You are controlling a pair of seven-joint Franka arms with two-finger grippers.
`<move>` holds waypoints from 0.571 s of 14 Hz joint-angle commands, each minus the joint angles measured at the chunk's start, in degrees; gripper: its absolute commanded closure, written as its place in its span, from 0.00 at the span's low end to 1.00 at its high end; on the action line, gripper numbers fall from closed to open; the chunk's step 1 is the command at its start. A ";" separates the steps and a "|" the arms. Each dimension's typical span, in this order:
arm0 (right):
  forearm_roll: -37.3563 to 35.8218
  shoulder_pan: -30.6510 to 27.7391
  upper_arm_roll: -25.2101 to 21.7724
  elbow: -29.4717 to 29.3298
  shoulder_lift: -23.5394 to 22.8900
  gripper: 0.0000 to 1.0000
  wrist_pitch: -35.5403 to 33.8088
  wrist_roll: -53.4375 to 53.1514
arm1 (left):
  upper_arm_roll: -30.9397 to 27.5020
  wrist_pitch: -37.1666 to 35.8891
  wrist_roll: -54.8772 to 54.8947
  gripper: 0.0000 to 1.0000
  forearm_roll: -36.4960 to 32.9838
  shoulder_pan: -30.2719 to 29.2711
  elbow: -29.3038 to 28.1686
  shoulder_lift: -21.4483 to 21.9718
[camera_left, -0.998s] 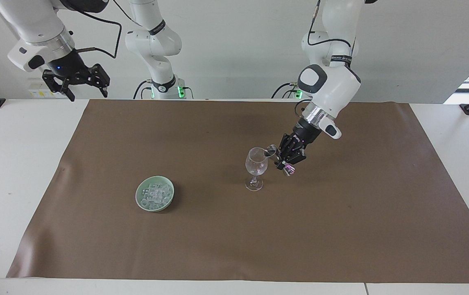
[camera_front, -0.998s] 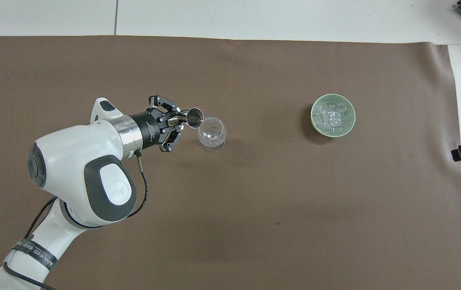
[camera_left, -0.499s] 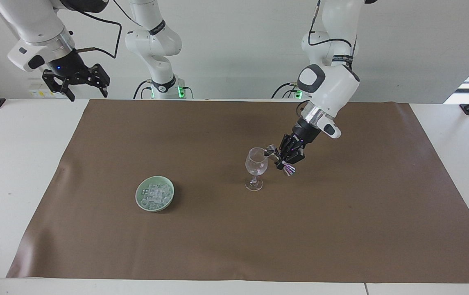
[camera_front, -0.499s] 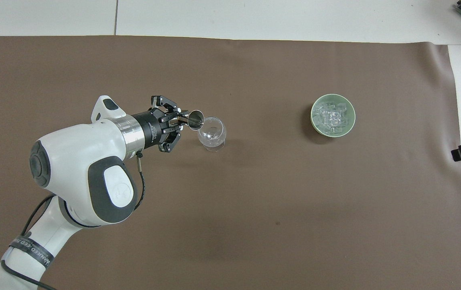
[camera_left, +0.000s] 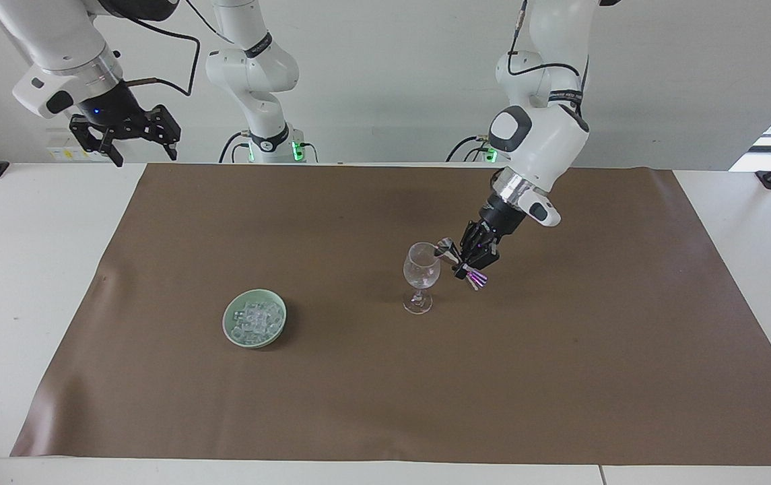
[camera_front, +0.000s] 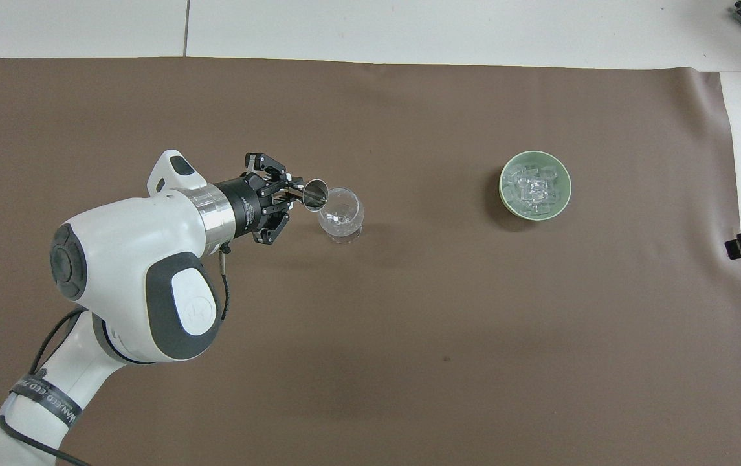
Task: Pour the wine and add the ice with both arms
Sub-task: 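Tilt the silver cup further to pour into the glass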
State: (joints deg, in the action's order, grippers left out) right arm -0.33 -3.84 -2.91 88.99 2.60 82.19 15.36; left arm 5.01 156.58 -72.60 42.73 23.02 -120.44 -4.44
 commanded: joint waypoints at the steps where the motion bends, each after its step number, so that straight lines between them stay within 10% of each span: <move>1: 0.33 -0.12 0.09 0.22 0.65 0.00 -0.37 0.02 | -0.79 0.83 -1.41 1.00 -3.00 1.24 1.09 -0.48; 8: 0.33 -0.12 0.09 0.22 0.65 0.00 -0.37 0.02 | -0.79 0.48 -1.49 1.00 -6.95 1.15 2.85 -1.53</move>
State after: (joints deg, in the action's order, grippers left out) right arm -0.33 -3.84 -2.91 88.99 2.60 82.19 15.36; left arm 5.04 156.58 -72.62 37.97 23.03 -118.89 -4.73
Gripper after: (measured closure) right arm 0.000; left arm 0.784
